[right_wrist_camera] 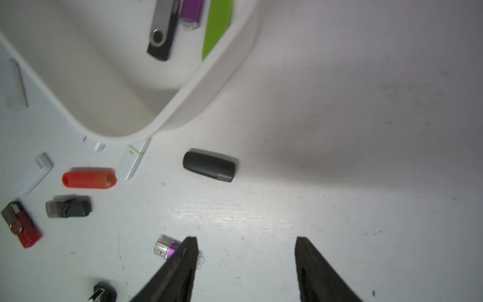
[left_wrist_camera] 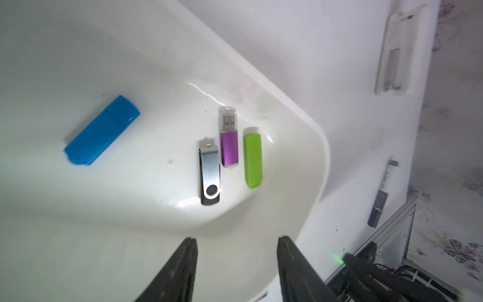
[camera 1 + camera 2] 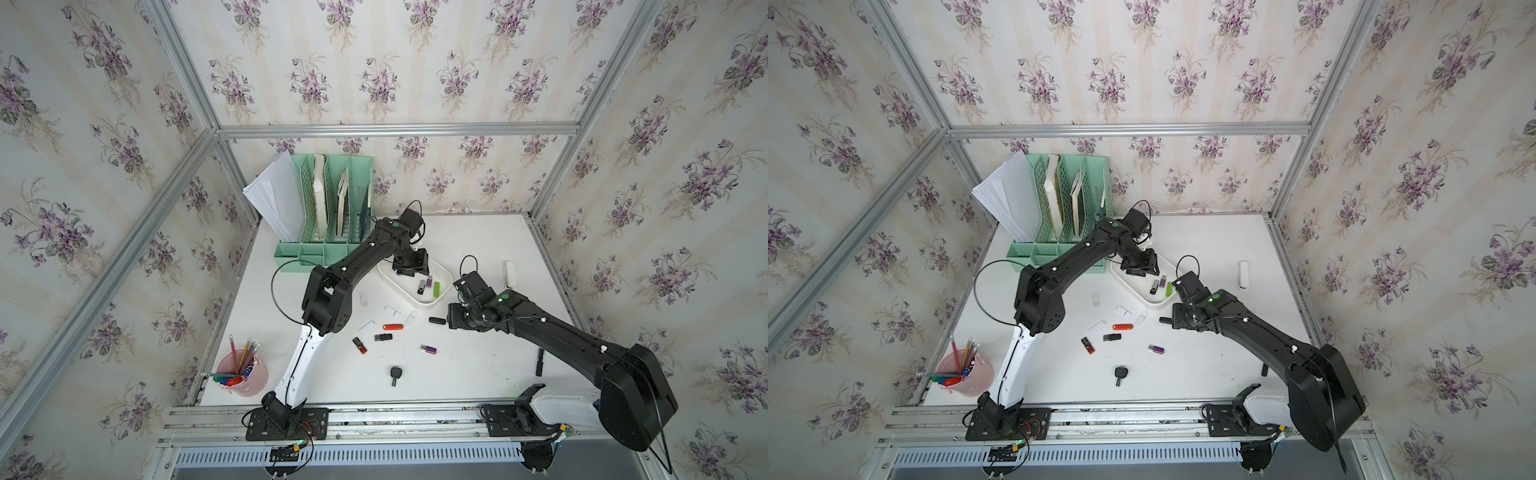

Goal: Put the usb flash drive into the storage box
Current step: Pick up the USB flash from the center of the board.

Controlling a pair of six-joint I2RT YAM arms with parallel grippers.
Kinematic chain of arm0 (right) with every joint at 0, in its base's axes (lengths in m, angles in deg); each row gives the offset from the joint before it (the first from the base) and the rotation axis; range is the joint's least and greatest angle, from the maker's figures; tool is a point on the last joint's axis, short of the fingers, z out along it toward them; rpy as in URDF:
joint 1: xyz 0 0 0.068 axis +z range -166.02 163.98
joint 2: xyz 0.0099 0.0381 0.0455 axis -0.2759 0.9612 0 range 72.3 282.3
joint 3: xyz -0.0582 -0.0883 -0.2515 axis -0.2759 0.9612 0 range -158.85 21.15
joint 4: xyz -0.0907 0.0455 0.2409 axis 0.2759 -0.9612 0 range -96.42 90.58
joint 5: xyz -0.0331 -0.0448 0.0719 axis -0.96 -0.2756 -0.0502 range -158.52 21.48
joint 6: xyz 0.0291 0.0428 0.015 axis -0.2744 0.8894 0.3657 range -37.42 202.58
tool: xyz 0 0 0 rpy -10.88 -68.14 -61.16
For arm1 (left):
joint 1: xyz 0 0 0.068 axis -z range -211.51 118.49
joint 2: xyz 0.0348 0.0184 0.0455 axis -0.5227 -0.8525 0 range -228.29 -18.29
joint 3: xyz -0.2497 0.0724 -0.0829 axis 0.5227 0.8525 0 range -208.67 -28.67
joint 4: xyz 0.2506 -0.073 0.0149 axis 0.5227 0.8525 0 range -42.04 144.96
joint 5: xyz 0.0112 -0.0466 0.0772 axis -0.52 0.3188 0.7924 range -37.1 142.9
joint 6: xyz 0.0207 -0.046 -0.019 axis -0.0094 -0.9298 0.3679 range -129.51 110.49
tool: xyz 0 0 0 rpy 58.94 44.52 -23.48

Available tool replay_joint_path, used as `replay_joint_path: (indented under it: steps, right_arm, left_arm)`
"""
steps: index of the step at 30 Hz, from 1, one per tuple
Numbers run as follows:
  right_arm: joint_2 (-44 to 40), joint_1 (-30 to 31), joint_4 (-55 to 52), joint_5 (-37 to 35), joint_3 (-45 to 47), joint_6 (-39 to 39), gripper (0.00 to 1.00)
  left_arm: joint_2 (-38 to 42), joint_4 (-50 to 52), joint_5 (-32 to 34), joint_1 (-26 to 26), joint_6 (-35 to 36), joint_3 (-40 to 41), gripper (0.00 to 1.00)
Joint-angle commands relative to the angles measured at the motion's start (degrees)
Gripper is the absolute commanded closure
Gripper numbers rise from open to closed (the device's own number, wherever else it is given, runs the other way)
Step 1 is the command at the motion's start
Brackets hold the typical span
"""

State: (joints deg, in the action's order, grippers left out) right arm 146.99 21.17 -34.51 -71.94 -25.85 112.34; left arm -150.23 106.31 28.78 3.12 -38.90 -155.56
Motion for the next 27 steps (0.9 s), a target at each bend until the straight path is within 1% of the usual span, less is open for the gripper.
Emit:
replay_joint_path:
  steps: [1,4,9,10,13,16,19,27]
  right_arm:
    - [0.74,4.1,2.55,2.03,0.97,-1.88,0.33]
    - [2.11,8.24,3.88,2.98,1.93,-1.92,0.31]
    - [5.33,13.17,5.88,3.48,1.98,-2.37,0.31]
    - [6.07,13.87,6.43,3.63,1.91,-2.66,0.31]
    - [8.1,15.1,7.38,3.39,1.65,-3.1,0.31]
    - [9.94,15.55,8.07,3.35,1.54,-3.64,0.31]
    - [10.78,16.07,8.79,3.23,1.63,-4.04,0.32]
    - [12.55,16.18,9.51,3.42,2.03,-4.76,0.35]
  left_arm:
    - [7.3,3.11,5.39,-0.89,0.64,5.89,0.37]
    - [16.95,2.51,8.48,-2.12,0.69,18.52,0.33]
    - [31.76,-0.65,10.08,-4.79,-0.62,41.17,0.29]
    - [34.28,-1.23,9.93,-5.24,-1.02,45.13,0.28]
    - [40.06,-2.24,10.08,-6.16,-2.05,53.62,0.27]
    - [43.48,-2.52,10.64,-6.68,-2.82,59.05,0.27]
    - [45.15,-3.28,10.75,-7.04,-3.37,62.93,0.27]
    - [46.99,-4.43,10.69,-7.32,-3.86,68.74,0.27]
